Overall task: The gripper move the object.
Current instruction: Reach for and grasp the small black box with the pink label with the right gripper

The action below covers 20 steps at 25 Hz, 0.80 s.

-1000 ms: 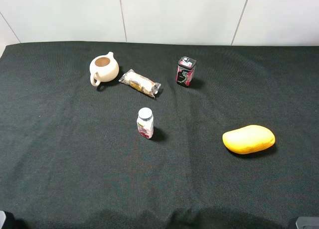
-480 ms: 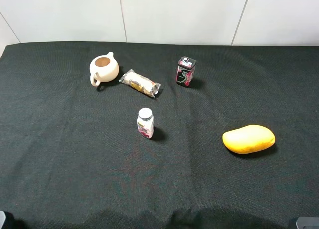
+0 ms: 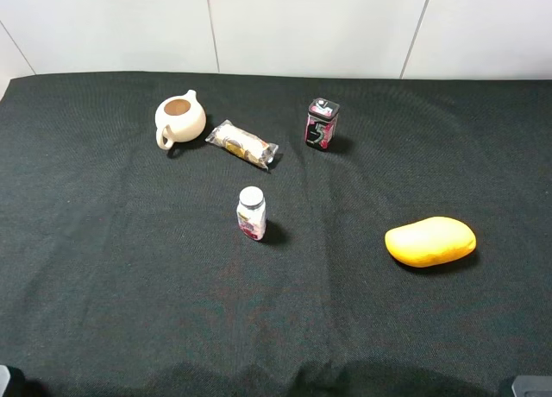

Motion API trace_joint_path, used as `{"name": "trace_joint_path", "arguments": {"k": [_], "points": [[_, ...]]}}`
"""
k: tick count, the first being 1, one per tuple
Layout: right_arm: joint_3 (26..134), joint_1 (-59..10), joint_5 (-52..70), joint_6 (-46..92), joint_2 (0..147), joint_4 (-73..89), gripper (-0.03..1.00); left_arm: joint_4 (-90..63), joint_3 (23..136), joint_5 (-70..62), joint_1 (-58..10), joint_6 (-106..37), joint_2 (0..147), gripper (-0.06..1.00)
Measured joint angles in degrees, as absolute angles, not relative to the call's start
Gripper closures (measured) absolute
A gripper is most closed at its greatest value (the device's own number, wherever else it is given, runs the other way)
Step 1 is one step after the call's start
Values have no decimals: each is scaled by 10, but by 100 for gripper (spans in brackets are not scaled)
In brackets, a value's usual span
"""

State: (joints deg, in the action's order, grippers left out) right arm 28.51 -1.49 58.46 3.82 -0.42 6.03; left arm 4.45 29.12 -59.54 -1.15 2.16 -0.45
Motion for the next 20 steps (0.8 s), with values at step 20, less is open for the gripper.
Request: {"name": "trace_joint_path", "arguments": {"k": [20], "points": [[285,-16,585,19,-4,76,27,44,291,-595,-12,22,-4,15]]}}
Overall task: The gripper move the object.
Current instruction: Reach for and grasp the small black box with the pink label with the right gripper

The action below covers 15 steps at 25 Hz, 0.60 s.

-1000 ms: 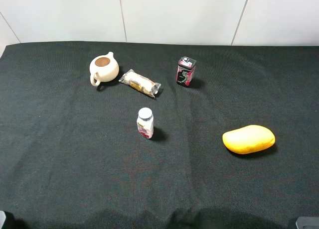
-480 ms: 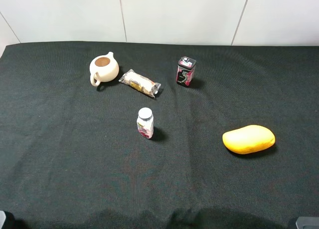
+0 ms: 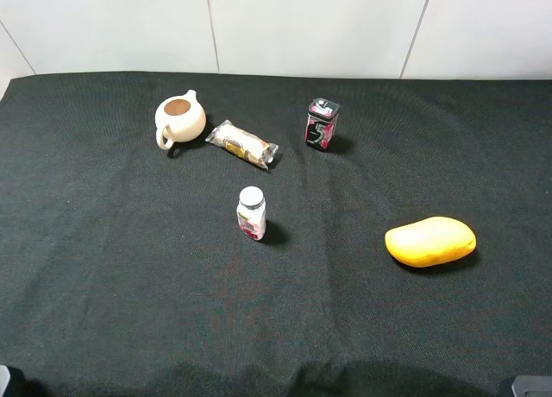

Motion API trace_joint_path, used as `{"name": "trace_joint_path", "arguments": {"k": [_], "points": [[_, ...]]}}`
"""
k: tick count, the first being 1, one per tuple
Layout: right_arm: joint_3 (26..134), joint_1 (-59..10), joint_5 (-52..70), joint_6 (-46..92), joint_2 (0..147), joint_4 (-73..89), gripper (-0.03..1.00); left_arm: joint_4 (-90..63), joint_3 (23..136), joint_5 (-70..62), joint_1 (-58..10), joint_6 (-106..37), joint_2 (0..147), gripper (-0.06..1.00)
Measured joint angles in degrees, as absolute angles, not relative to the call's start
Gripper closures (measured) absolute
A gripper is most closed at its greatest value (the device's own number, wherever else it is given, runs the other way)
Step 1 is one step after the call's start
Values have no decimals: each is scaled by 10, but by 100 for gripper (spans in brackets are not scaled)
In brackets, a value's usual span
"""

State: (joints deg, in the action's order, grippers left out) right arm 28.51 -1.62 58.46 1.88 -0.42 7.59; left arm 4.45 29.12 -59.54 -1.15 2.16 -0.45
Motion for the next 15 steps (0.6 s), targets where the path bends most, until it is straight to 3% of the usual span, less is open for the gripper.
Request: {"name": "trace_joint_path", "arguments": {"k": [15], "points": [[285,-16,584,15,-4,79,27,44,291,-595,-12,22,-4,15]]}}
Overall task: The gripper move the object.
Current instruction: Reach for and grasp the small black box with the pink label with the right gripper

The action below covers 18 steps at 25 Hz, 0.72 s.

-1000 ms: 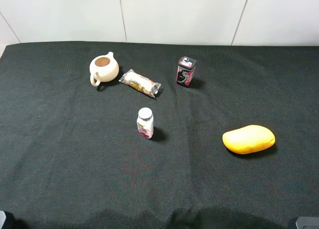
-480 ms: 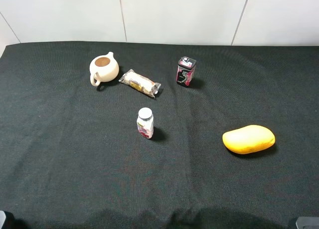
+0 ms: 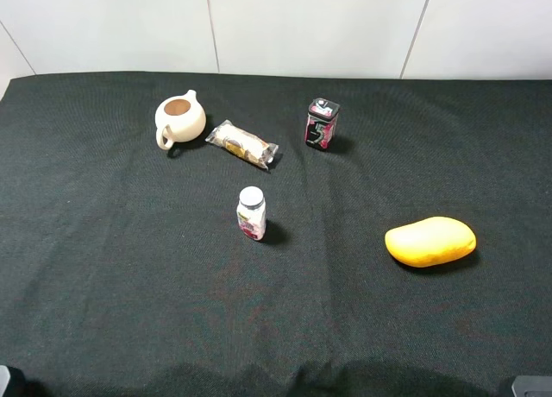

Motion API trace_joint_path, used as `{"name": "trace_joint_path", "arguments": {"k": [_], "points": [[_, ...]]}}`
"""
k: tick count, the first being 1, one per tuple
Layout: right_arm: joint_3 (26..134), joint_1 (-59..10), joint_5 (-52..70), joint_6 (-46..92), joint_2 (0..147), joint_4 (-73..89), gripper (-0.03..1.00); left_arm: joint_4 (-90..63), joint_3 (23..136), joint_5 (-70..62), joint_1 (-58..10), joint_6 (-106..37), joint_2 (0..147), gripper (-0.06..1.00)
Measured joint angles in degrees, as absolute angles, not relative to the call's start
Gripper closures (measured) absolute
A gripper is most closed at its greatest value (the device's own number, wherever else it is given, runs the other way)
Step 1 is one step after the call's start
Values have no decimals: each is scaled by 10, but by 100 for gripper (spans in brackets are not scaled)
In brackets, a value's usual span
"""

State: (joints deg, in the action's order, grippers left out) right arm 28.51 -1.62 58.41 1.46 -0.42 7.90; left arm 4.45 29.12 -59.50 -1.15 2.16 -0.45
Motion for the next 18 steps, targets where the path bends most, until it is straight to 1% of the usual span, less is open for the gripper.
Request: {"name": "trace_joint_path", "arguments": {"k": [5,12,18], "points": [[285,-16,582,10,35,85,27,44,291,-595,-12,22,-4,15],[290,-16,536,21,161,127,27,44,291,-595,-12,22,-4,15],[300,-16,500,38,283,133,27,44,291,-595,-12,22,-4,15]]}}
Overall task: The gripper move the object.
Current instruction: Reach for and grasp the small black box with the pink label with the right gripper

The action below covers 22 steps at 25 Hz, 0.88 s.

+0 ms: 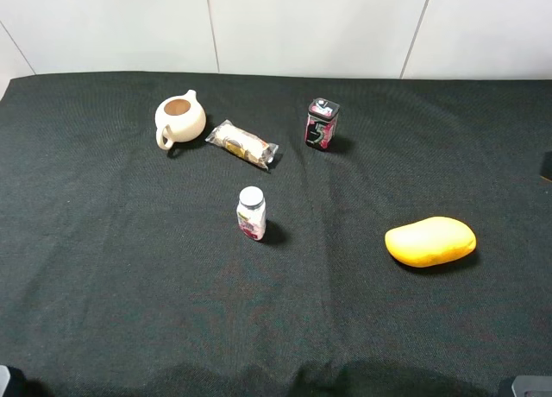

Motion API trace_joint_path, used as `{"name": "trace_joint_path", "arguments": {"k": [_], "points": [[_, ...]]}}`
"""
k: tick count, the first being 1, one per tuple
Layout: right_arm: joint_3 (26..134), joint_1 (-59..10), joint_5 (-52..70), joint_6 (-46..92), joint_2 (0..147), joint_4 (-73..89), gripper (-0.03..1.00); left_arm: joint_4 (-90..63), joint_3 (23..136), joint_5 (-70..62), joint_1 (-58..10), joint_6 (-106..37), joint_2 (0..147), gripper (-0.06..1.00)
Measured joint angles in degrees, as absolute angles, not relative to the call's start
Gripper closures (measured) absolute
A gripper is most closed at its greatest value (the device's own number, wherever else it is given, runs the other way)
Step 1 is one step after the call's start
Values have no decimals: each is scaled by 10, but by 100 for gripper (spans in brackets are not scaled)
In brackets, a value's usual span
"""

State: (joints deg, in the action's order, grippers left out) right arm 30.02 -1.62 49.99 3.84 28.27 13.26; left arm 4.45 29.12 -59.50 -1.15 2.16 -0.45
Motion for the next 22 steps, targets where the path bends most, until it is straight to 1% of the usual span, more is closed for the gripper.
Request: {"name": "trace_joint_path", "arguments": {"k": [13,20,22], "points": [[462,-16,506,53,528,134,27,44,291,-595,-12,22,-4,15],[525,-17,510,61,629,134,27,44,291,-595,-12,22,-4,15],[539,-27,505,61,652,129,27,44,291,-595,-12,22,-4,15]]}}
